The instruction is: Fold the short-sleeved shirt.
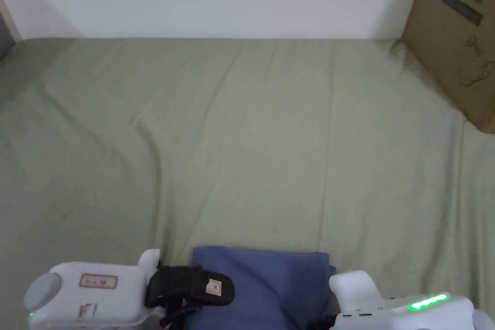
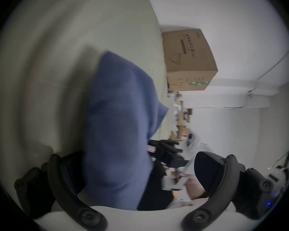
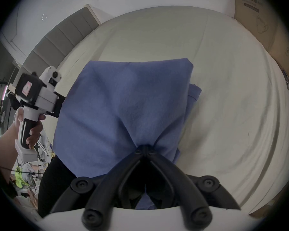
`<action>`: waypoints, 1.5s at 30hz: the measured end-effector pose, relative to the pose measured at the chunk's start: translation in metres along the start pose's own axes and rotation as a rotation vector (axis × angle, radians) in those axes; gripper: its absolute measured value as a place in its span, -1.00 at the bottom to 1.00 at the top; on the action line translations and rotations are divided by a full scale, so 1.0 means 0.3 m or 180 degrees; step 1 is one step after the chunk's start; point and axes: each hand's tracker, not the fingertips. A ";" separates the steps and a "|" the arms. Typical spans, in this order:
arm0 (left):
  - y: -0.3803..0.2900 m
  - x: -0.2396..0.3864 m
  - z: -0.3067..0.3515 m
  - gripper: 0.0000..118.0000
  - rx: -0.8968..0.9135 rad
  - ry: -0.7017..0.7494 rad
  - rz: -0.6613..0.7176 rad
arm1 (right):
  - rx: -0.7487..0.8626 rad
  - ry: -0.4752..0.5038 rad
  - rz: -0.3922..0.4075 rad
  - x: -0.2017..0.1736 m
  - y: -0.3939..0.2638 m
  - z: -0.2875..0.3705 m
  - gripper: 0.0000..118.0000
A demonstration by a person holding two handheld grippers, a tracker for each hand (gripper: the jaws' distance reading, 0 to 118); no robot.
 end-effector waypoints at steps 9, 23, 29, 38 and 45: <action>-0.015 0.067 -0.124 0.57 -0.0288 0.0641 -0.0342 | 0.0147 0.0211 -0.0212 0.051 -0.028 0.003 -1.00; -0.123 0.300 -0.094 -0.67 0.0093 0.1760 -0.1248 | 0.0607 0.0029 -0.0379 0.030 -0.145 0.209 -1.00; -0.133 0.390 0.227 -0.67 0.0170 0.2608 -0.1534 | 0.0695 -0.0015 -0.0378 -0.003 -0.134 0.232 -1.00; 0.028 0.297 0.869 -0.66 0.0411 0.4430 -0.1724 | 0.0503 0.0020 -0.0082 -0.162 -0.066 0.165 -1.00; 0.142 0.145 1.094 -0.62 0.0286 0.5103 -0.1325 | 0.0702 -0.0217 0.0268 -0.285 -0.008 0.182 -1.00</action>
